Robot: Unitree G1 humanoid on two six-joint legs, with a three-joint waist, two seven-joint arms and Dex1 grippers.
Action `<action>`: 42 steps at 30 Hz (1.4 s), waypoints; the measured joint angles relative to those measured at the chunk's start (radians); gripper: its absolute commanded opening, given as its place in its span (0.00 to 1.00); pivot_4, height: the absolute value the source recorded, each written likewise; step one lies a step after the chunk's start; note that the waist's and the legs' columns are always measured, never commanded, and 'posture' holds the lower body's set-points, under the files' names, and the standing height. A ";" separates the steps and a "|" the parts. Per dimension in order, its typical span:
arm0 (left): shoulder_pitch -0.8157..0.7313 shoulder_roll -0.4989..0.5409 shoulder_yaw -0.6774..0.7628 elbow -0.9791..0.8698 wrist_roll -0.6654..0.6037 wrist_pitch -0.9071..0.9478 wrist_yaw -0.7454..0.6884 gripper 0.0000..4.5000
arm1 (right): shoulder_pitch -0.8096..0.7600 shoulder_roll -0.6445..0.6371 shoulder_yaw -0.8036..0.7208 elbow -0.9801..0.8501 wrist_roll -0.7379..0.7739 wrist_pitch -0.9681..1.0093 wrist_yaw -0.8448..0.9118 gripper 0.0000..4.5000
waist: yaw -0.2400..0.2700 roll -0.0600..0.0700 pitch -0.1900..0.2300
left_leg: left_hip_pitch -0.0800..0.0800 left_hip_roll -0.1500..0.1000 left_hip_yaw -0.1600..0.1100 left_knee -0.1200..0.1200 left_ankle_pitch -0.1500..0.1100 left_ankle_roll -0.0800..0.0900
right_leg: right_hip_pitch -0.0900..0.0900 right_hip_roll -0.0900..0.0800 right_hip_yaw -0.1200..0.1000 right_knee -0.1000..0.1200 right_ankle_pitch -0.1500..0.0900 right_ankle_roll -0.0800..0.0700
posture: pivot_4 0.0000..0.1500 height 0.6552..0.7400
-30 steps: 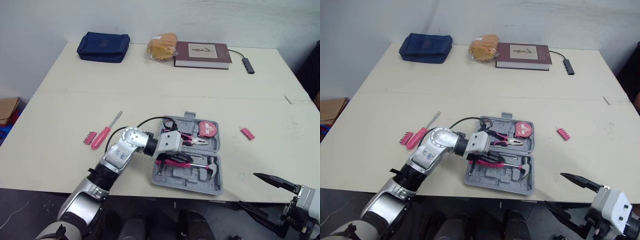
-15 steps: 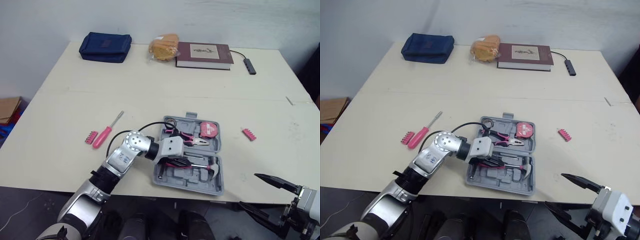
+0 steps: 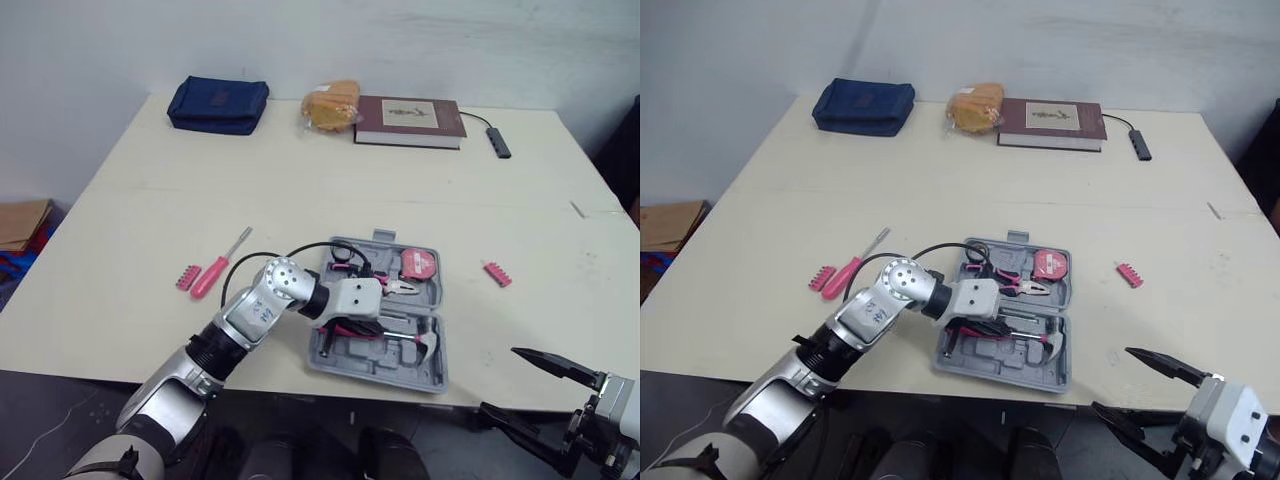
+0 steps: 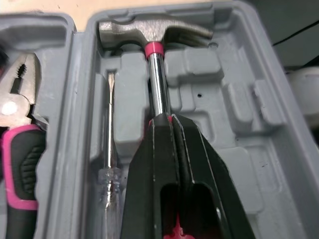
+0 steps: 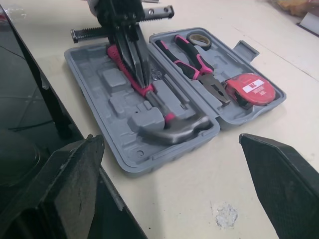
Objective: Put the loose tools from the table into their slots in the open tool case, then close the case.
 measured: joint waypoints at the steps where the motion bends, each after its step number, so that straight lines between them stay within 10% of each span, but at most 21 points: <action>1: -0.003 0.000 -0.007 0.000 0.009 -0.001 0.000 0.00 | 0.000 0.000 0.000 0.000 -0.001 0.000 -0.002 1.00 | 0.001 -0.001 -0.003 | 0.000 0.000 0.000 0.000 0.000 0.000 | 0.001 0.000 0.000 0.000 0.000 0.000 | 1.00 1.00; 13: 0.029 -0.013 0.075 0.072 -0.078 -0.094 -0.056 0.00 | 0.012 0.007 -0.002 -0.005 -0.002 0.000 -0.010 1.00 | 0.004 0.012 -0.001 | 0.015 0.003 -0.001 -0.004 -0.008 0.001 | 0.012 -0.002 -0.003 -0.003 -0.004 -0.006 | 1.00 1.00; 20: 0.017 0.174 0.348 -0.014 -0.332 -0.146 -0.270 0.00 | -0.024 -0.099 -0.174 0.162 0.033 -0.066 0.108 1.00 | -0.013 0.013 0.018 | 0.008 0.003 0.000 -0.004 -0.006 -0.002 | 0.006 0.000 -0.005 -0.002 -0.004 -0.006 | 1.00 1.00; 31: 0.128 0.381 0.646 0.250 -0.355 -0.339 -0.247 1.00 | -0.140 -0.118 -0.232 0.354 0.029 -0.202 0.171 1.00 | -0.011 0.007 0.027 | 0.008 0.002 -0.002 -0.004 -0.005 -0.003 | 0.006 -0.001 -0.006 -0.001 -0.004 -0.005 | 1.00 1.00; 42: 0.312 0.715 0.947 0.919 -0.307 -0.657 -0.073 1.00 | -0.260 -0.155 -0.246 0.898 -0.084 -0.506 0.179 1.00 | -0.042 0.006 0.035 | 0.009 0.003 0.004 -0.010 -0.008 -0.004 | 0.002 -0.001 -0.008 0.002 -0.005 -0.006 | 1.00 1.00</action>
